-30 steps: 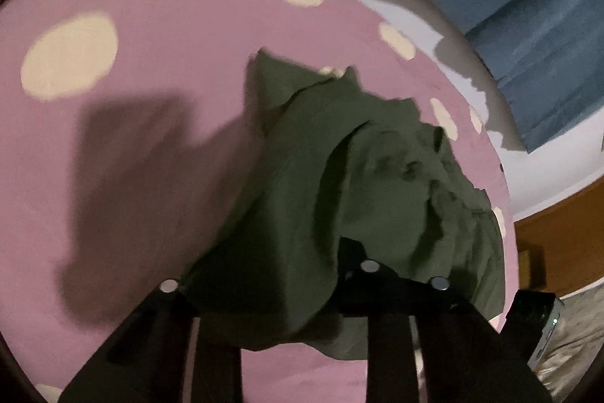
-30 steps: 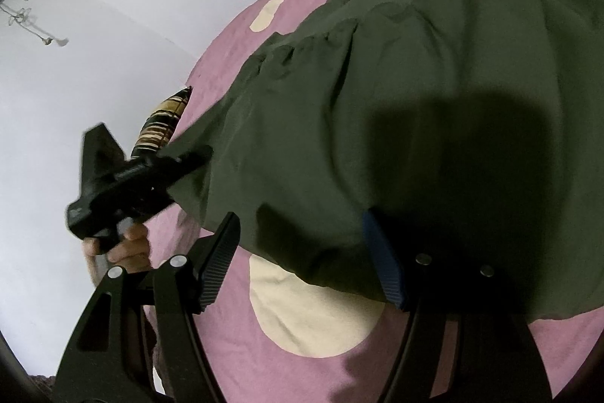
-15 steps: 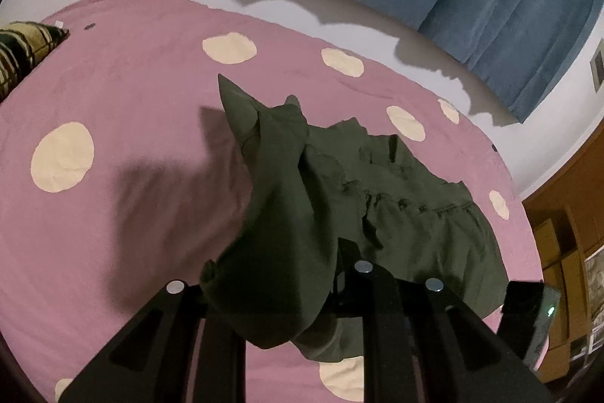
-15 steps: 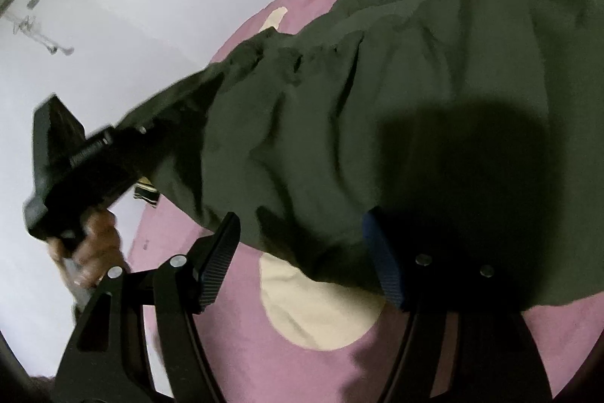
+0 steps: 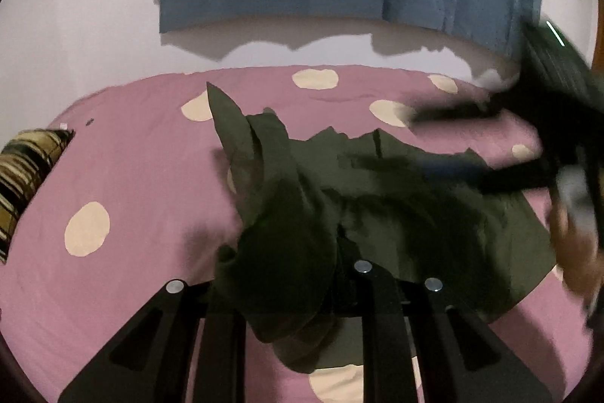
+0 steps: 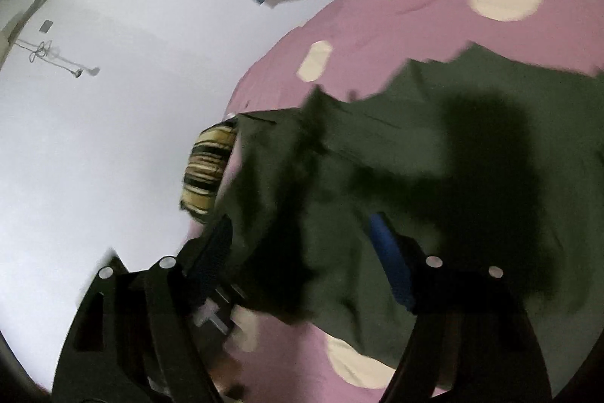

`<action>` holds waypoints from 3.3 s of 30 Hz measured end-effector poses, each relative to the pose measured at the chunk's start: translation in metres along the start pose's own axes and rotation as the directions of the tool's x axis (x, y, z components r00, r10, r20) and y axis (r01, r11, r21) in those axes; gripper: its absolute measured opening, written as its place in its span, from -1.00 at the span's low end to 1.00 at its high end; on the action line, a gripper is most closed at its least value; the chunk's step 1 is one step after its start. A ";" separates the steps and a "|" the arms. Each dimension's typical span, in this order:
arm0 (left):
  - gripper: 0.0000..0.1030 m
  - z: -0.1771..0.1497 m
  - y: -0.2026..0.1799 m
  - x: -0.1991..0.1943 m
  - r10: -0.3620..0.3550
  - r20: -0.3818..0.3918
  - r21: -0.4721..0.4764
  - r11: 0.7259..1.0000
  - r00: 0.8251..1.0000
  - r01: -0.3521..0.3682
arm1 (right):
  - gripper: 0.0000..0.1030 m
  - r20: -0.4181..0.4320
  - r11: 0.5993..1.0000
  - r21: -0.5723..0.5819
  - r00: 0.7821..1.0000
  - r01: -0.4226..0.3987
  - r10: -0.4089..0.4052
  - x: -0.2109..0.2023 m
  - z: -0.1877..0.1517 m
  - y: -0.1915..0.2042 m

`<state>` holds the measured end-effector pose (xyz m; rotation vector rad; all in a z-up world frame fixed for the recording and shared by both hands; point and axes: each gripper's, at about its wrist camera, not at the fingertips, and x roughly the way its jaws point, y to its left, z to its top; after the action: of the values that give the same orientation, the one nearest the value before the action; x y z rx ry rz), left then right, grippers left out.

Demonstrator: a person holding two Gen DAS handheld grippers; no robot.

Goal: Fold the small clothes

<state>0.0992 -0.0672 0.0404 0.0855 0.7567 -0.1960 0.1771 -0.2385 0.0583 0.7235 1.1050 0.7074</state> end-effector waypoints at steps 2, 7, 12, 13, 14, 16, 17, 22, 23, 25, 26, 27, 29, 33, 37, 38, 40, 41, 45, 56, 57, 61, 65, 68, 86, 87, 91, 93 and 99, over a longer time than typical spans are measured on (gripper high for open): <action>-0.66 -0.002 -0.004 0.001 0.015 0.002 0.014 1.000 1.000 -0.015 | 0.61 -0.095 0.999 -0.021 0.995 -0.028 0.026 0.023 0.018 0.017; -0.65 -0.008 -0.015 0.005 0.056 0.033 0.075 0.995 0.998 -0.058 | 0.61 -0.304 0.988 -0.135 0.946 0.075 -0.114 0.085 0.038 0.045; -0.65 -0.018 -0.030 0.012 0.106 0.067 0.151 0.982 0.992 -0.116 | 0.61 -0.398 0.971 -0.199 0.894 0.134 -0.205 0.119 0.038 0.051; -0.65 -0.020 -0.033 0.015 0.117 0.075 0.169 0.977 0.990 -0.129 | 0.61 -0.401 0.967 -0.205 0.888 0.153 -0.225 0.123 0.039 0.049; -0.65 -0.021 -0.035 0.016 0.124 0.080 0.179 0.974 0.989 -0.136 | 0.61 -0.412 0.963 -0.207 0.878 0.170 -0.244 0.128 0.039 0.047; -0.65 -0.023 -0.036 0.018 0.136 0.094 0.194 0.969 0.986 -0.152 | 0.23 -0.425 0.954 -0.216 0.859 0.208 -0.284 0.136 0.041 0.041; -0.65 -0.024 -0.037 0.018 0.140 0.099 0.197 0.968 0.985 -0.158 | -0.33 -0.430 0.948 -0.222 0.850 0.228 -0.305 0.141 0.042 0.037; -0.10 -0.024 -0.026 0.014 0.085 0.097 0.171 0.980 0.992 -0.101 | -0.72 -0.407 0.960 -0.189 0.873 0.208 -0.269 0.137 0.041 0.026; 0.21 -0.026 -0.026 0.011 0.076 0.108 0.179 0.979 0.991 -0.094 | -0.77 -0.392 0.961 -0.187 0.882 0.202 -0.261 0.132 0.040 0.026; 0.36 -0.033 -0.026 -0.004 0.064 0.156 0.193 0.977 0.986 -0.094 | -0.80 -0.361 0.964 -0.183 0.900 0.191 -0.246 0.121 0.042 0.028; 0.37 -0.037 -0.026 -0.014 0.050 0.186 0.203 0.975 0.981 -0.088 | -0.81 -0.340 0.968 -0.172 0.912 0.181 -0.230 0.111 0.043 0.029; 0.38 -0.043 -0.025 -0.025 0.033 0.214 0.213 0.974 0.976 -0.080 | -0.81 -0.328 0.971 -0.165 0.919 0.174 -0.220 0.104 0.044 0.028; 0.45 -0.050 -0.019 -0.039 0.005 0.233 0.208 0.977 0.972 -0.055 | -0.82 -0.293 0.976 -0.149 0.936 0.159 -0.197 0.084 0.048 0.026; 0.46 -0.055 0.007 -0.052 -0.098 0.196 0.132 0.989 0.976 0.073 | -0.82 -0.229 0.984 -0.116 0.961 0.132 -0.156 0.045 0.052 0.019; 0.46 -0.052 0.035 -0.043 -0.143 0.142 0.032 0.990 0.979 0.140 | -0.82 -0.160 0.988 -0.090 0.978 0.122 -0.135 -0.001 0.050 0.005; 0.46 -0.053 0.033 -0.043 -0.143 0.124 0.011 0.990 0.982 0.143 | -0.82 -0.139 0.989 -0.082 0.981 0.122 -0.133 -0.015 0.048 -0.001; 0.46 -0.054 0.037 -0.032 -0.180 0.081 -0.037 0.982 0.980 0.184 | -0.82 -0.112 0.990 -0.070 0.985 0.122 -0.129 -0.033 0.043 -0.010; 0.46 -0.057 0.034 -0.032 -0.194 0.067 -0.054 0.979 0.979 0.198 | -0.82 -0.098 0.991 -0.061 0.987 0.121 -0.127 -0.045 0.042 -0.017; 0.46 -0.065 0.025 -0.025 -0.214 0.025 -0.069 0.974 0.977 0.215 | -0.82 -0.040 0.994 -0.010 0.993 0.112 -0.112 -0.083 0.026 -0.047; 0.46 -0.066 -0.010 -0.002 -0.232 -0.043 -0.015 0.973 0.972 0.231 | -0.82 0.058 0.984 0.178 0.998 0.022 -0.033 -0.136 -0.017 -0.163; 0.46 -0.066 -0.012 0.000 -0.238 -0.049 -0.019 0.971 0.970 0.237 | -0.82 0.066 0.982 0.189 0.998 0.009 -0.022 -0.139 -0.020 -0.169; 0.46 -0.064 -0.021 0.009 -0.261 -0.080 -0.032 0.965 0.962 0.259 | -0.82 0.101 0.974 0.223 0.995 -0.041 0.019 -0.146 -0.031 -0.195; 0.52 -0.062 -0.026 0.017 -0.275 -0.090 -0.054 0.961 0.957 0.271 | -0.82 0.135 0.966 0.249 0.990 -0.074 0.041 -0.151 -0.039 -0.209; 0.52 -0.061 -0.031 0.022 -0.274 -0.094 -0.051 0.961 0.957 0.270 | -0.82 0.166 0.955 0.275 0.984 -0.111 0.067 -0.153 -0.045 -0.225; 0.56 -0.062 -0.032 0.029 -0.234 -0.076 -0.062 0.971 0.969 0.230 | 0.22 0.172 0.975 0.202 0.983 -0.092 0.057 -0.169 -0.105 -0.182; 0.56 -0.062 -0.033 0.028 -0.230 -0.074 -0.057 0.972 0.970 0.226 | 0.22 0.171 0.979 0.191 0.985 -0.066 0.034 -0.169 -0.106 -0.178; 0.56 -0.062 -0.036 0.026 -0.200 -0.068 -0.031 0.980 0.977 0.198 | -0.53 0.156 0.990 0.122 0.983 0.078 -0.096 -0.159 -0.108 -0.157; 0.56 -0.062 -0.037 0.025 -0.194 -0.069 -0.024 0.981 0.978 0.193 | -0.67 0.167 0.988 0.085 0.976 0.130 -0.143 -0.159 -0.107 -0.147; 0.56 -0.059 -0.044 0.021 -0.209 -0.073 -0.006 0.978 0.975 0.209 | -0.78 0.272 0.988 0.049 0.950 0.147 -0.155 -0.183 -0.111 -0.129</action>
<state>0.0655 -0.1051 -0.0173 0.0139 0.8390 -0.3960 0.0372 -0.4416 0.0190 0.7285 0.9045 0.4455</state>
